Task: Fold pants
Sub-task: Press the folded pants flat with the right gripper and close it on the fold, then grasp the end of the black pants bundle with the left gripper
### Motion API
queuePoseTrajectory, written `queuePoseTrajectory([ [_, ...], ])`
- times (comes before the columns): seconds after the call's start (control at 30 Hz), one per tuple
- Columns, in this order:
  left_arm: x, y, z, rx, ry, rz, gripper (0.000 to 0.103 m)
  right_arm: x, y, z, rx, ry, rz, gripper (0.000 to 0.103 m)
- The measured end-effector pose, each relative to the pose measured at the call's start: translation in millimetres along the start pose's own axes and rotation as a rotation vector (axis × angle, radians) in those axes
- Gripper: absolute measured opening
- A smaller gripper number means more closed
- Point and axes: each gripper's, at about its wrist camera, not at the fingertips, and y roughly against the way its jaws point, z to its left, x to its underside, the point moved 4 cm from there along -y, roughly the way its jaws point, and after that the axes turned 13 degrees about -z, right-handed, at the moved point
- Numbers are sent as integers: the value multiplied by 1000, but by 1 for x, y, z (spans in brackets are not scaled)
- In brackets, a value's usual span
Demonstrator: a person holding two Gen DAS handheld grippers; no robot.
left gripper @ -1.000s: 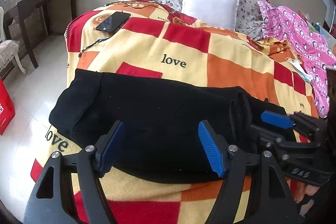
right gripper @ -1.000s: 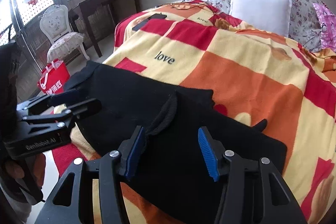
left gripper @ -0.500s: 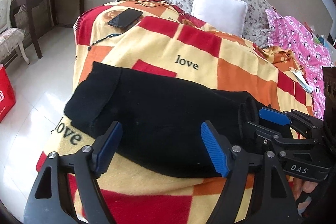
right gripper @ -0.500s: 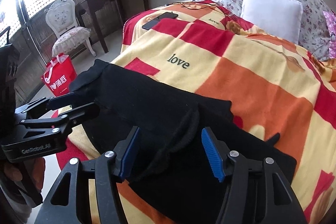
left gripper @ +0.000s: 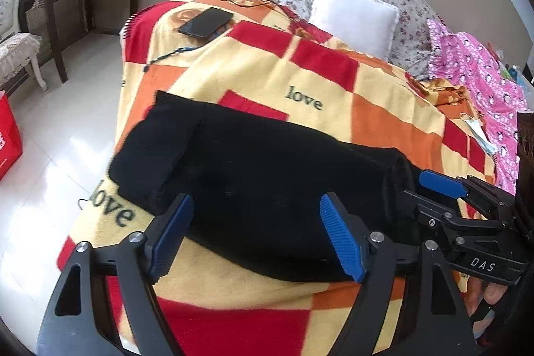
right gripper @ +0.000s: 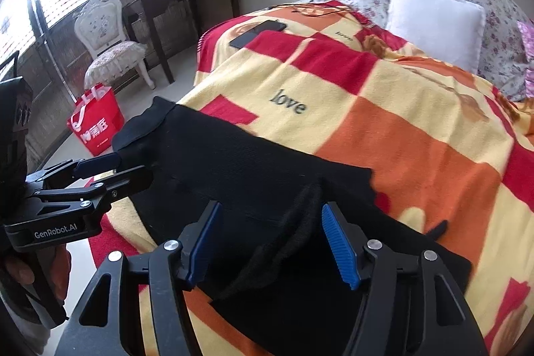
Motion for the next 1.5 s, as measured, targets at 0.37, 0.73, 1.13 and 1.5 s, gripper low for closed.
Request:
queuePoseTrajectory([
  [0.37, 19, -14, -49, 78, -71, 61, 79, 15, -8, -29, 32, -68, 18, 68],
  [0.73, 19, -13, -60, 95, -84, 57, 79, 4, -17, -27, -46, -84, -11, 7],
  [1.13, 12, -6, -72, 95, -116, 39, 79, 0, 6, -36, -66, -165, -68, 34],
  [1.5, 18, -13, -126, 162, -189, 39, 79, 32, 59, -82, 155, -106, -46, 34],
])
